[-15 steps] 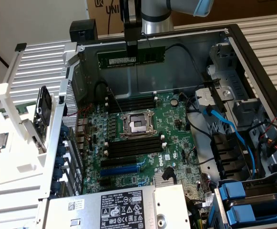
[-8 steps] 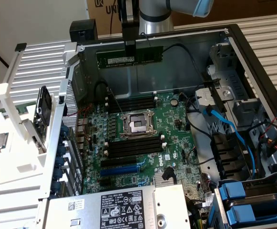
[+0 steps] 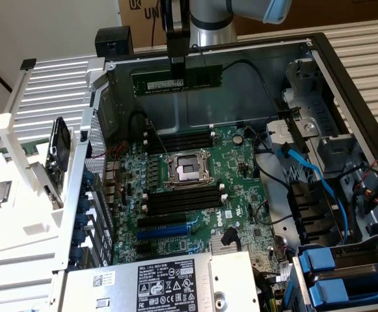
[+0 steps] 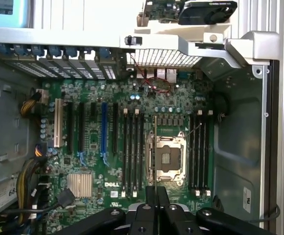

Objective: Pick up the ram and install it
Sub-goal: 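Insert the ram into the slot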

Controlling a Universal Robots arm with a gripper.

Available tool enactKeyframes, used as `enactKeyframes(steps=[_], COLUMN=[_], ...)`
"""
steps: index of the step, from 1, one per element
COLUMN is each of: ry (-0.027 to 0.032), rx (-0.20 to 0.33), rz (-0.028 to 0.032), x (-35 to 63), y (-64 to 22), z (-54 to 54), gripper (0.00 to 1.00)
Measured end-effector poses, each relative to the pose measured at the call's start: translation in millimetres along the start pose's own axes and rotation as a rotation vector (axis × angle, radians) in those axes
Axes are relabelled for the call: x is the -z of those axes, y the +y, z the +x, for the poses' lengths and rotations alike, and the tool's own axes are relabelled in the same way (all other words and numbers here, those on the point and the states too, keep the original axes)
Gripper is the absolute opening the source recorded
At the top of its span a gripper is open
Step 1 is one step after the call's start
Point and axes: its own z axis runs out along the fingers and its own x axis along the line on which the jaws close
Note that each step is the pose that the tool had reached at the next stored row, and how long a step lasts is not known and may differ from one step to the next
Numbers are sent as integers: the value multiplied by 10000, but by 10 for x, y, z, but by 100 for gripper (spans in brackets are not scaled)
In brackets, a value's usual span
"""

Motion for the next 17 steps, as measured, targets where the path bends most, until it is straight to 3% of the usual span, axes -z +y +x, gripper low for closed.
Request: enactKeyframes(steps=[2, 4, 5, 7, 11, 13, 15, 17], ry=[137, 182, 184, 178, 171, 121, 27, 27], rx=[-2, 1, 3, 5, 5, 4, 5, 5], rz=[12, 88, 145, 186, 188, 191, 190, 190], x=[-13, -28, -42, -62, -71, -81, -87, -87], y=[0, 2, 2, 2, 3, 4, 4, 4], z=[-16, -22, -22, -21, -20, -19, -19, -18], gripper=[12, 12, 12, 12, 12, 12, 12, 12])
